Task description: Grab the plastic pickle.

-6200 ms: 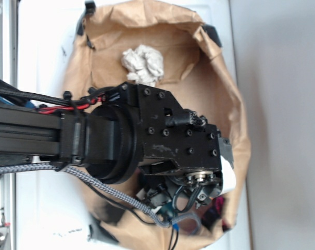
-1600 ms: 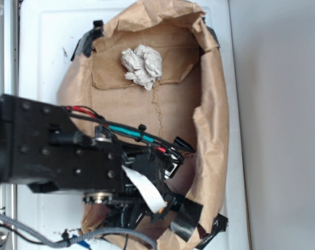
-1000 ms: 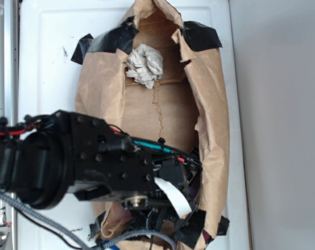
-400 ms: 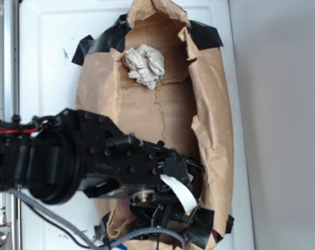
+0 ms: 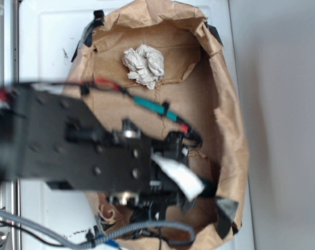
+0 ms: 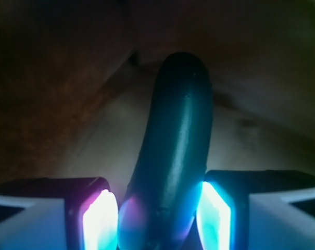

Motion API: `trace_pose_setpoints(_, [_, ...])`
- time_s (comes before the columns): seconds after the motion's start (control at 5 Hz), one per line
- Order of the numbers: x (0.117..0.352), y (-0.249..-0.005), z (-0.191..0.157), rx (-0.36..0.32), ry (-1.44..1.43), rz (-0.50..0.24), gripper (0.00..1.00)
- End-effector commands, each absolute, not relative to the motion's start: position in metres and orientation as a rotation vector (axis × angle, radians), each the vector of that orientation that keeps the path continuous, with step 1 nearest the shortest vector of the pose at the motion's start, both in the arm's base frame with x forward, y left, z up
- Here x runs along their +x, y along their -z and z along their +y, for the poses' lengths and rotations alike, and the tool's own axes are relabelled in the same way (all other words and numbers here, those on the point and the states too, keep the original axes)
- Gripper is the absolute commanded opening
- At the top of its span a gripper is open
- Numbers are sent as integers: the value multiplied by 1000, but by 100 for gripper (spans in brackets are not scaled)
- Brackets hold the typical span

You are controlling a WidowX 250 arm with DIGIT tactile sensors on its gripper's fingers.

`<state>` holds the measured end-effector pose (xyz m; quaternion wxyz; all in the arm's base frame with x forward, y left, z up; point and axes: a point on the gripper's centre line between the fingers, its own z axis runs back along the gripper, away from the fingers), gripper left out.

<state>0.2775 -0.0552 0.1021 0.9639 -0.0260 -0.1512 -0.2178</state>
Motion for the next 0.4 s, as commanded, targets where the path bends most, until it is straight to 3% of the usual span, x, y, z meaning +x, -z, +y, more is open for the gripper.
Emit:
trace_pose_setpoints(0.0, [275, -171, -29, -116, 406, -216, 0])
trace_pose_setpoints(0.2, [265, -178, -27, -139, 441, -210, 0])
